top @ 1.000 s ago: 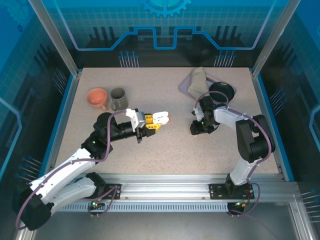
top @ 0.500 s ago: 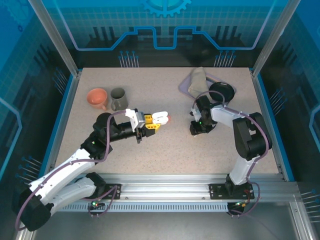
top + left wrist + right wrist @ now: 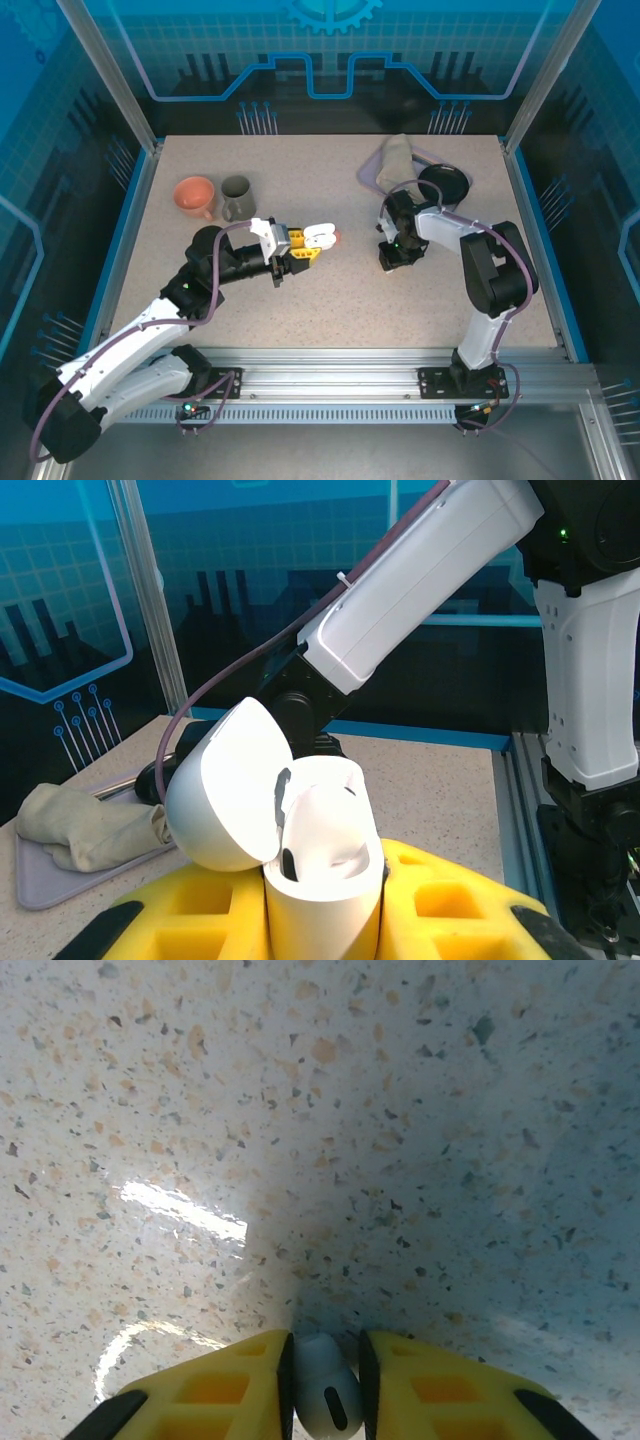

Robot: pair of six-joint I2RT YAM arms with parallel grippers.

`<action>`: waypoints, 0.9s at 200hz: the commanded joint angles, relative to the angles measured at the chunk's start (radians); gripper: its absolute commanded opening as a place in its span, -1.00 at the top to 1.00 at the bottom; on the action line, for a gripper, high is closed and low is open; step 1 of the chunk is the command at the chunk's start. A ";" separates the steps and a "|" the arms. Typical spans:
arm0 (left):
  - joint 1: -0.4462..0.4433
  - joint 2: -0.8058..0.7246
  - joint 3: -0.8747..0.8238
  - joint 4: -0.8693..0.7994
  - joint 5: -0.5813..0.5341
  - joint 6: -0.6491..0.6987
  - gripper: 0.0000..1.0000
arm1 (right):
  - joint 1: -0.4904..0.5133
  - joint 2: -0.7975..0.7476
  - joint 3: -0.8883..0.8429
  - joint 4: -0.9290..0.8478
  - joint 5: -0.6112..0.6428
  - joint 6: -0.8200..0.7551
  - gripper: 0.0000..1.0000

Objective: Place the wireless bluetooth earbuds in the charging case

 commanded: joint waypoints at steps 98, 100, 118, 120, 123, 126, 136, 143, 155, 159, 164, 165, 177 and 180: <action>-0.007 -0.008 0.004 0.010 -0.012 0.006 1.00 | 0.022 -0.113 -0.025 -0.015 0.020 -0.045 0.59; -0.007 -0.007 0.004 0.012 -0.012 0.005 1.00 | 0.021 -0.119 -0.026 -0.015 0.022 -0.046 0.59; -0.008 0.000 0.000 0.020 -0.012 -0.008 1.00 | 0.022 -0.167 -0.032 -0.013 0.031 -0.058 0.60; -0.008 0.001 0.000 0.020 -0.012 -0.008 1.00 | 0.021 -0.175 -0.034 -0.012 0.032 -0.059 0.60; -0.008 0.002 -0.001 0.022 -0.012 -0.010 1.00 | 0.021 -0.186 -0.036 -0.012 0.036 -0.062 0.60; -0.009 0.002 -0.001 0.023 -0.012 -0.011 1.00 | 0.022 -0.196 -0.038 -0.009 0.039 -0.065 0.60; -0.008 0.004 -0.002 0.028 -0.013 -0.016 1.00 | 0.021 -0.232 -0.044 -0.006 0.051 -0.070 0.61; -0.008 0.007 -0.003 0.032 -0.013 -0.021 1.00 | 0.021 -0.260 -0.050 -0.001 0.063 -0.073 0.61; -0.006 0.008 -0.005 0.041 -0.012 -0.026 1.00 | 0.021 -0.307 -0.059 0.007 0.074 -0.091 0.61; -0.009 0.007 -0.006 0.042 -0.012 -0.027 1.00 | 0.021 -0.326 -0.061 0.012 0.078 -0.096 0.61; -0.008 0.007 -0.006 0.043 -0.014 -0.028 1.00 | 0.021 -0.350 -0.066 0.017 0.083 -0.102 0.61; -0.008 0.007 -0.006 0.044 -0.014 -0.028 1.00 | 0.021 -0.354 -0.068 0.019 0.084 -0.104 0.62; -0.008 0.008 -0.007 0.049 -0.015 -0.033 1.00 | 0.023 -0.415 -0.077 0.035 0.093 -0.125 0.61; -0.007 0.009 -0.008 0.051 -0.014 -0.033 1.00 | 0.023 -0.431 -0.081 0.040 0.094 -0.131 0.62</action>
